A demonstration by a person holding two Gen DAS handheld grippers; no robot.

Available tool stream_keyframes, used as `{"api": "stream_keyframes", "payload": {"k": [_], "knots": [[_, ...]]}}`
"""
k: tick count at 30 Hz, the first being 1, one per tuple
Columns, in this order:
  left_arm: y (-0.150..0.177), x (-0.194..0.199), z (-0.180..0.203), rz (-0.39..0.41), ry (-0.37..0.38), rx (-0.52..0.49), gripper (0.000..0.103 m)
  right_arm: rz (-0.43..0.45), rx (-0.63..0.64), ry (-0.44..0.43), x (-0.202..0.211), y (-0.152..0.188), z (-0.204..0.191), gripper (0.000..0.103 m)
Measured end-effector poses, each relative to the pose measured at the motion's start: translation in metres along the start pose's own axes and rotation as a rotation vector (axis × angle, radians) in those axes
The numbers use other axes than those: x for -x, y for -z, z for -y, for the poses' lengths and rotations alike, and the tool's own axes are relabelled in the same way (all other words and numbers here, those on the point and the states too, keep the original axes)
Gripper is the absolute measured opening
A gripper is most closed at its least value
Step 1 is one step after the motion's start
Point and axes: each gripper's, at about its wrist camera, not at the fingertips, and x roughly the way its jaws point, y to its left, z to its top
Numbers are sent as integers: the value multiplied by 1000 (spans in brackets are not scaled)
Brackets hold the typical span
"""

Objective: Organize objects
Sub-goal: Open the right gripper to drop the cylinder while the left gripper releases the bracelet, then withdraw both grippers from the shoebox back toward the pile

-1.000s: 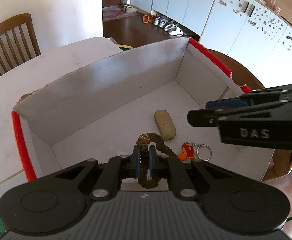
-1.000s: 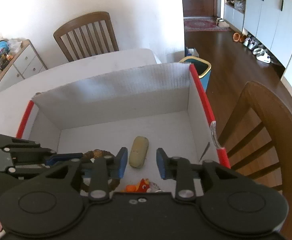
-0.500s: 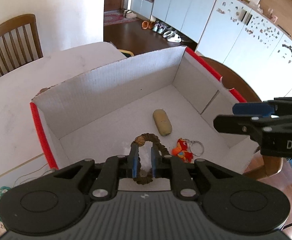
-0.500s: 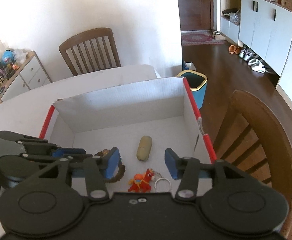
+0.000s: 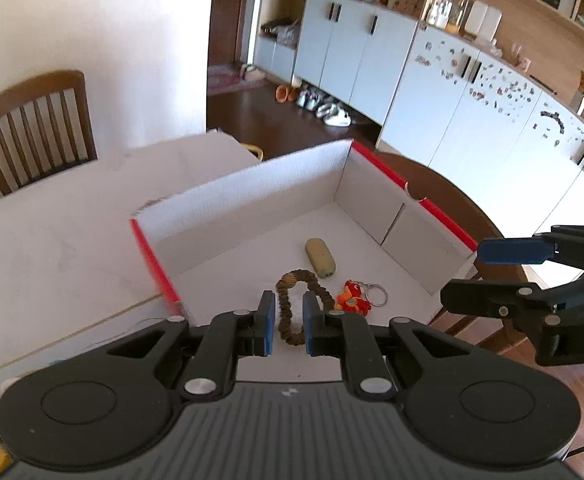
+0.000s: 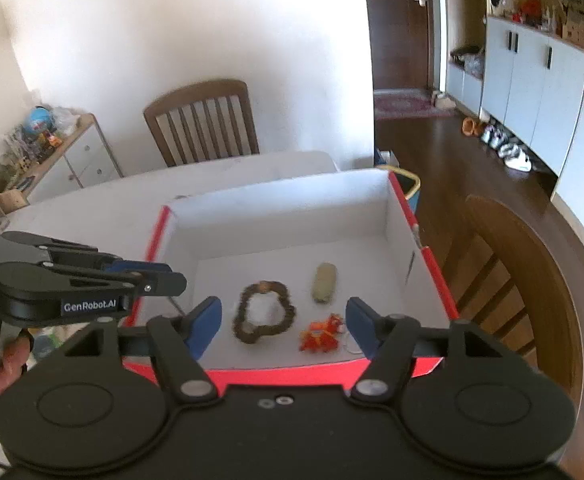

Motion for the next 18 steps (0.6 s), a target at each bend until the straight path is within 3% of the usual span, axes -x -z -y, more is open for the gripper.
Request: {"api": "stream_keyframes", "payload": {"k": [8, 12, 18], "knots": [[22, 52, -22, 72, 8, 10, 52, 56, 12, -15, 27, 13, -48, 80], [36, 75, -37, 87, 2, 13, 57, 70, 15, -24, 33, 19, -70, 84], [57, 105, -60, 106, -24, 19, 75, 90, 31, -28, 40, 31, -107, 90]]}}
